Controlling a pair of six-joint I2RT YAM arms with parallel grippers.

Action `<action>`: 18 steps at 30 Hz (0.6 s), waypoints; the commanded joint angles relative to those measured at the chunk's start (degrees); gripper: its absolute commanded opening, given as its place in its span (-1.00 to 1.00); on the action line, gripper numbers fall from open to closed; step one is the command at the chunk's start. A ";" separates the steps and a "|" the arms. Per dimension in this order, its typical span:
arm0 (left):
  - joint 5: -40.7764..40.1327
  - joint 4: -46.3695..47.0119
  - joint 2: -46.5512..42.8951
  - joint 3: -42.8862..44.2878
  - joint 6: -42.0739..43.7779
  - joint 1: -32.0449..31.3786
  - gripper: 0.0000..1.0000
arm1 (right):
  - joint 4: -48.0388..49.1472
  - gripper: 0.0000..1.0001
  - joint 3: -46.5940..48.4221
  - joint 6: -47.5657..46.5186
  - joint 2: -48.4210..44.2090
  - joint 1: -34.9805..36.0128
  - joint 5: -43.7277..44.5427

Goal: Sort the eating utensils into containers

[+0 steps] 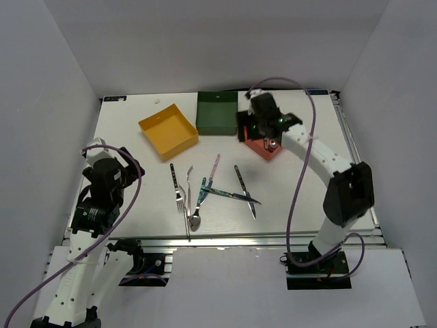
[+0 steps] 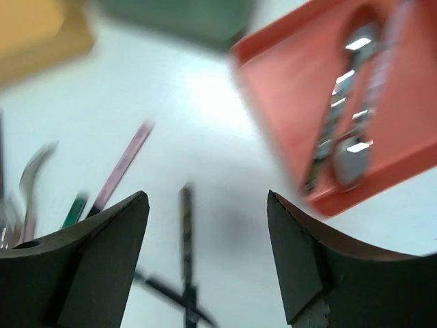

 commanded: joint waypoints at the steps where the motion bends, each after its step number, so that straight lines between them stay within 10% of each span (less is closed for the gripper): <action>1: -0.65 -0.08 0.99 -0.08 -0.10 0.19 0.96 | 8.29 0.53 -13.49 -2.88 -6.14 6.44 -3.92; 10: 0.06 -0.25 3.45 -0.08 -0.45 0.28 0.96 | 14.45 0.49 -20.99 -1.58 -7.39 18.68 -8.95; 18: 0.67 -0.52 5.56 0.01 -0.37 0.19 0.96 | 15.17 0.27 -20.82 25.36 -2.47 30.44 12.38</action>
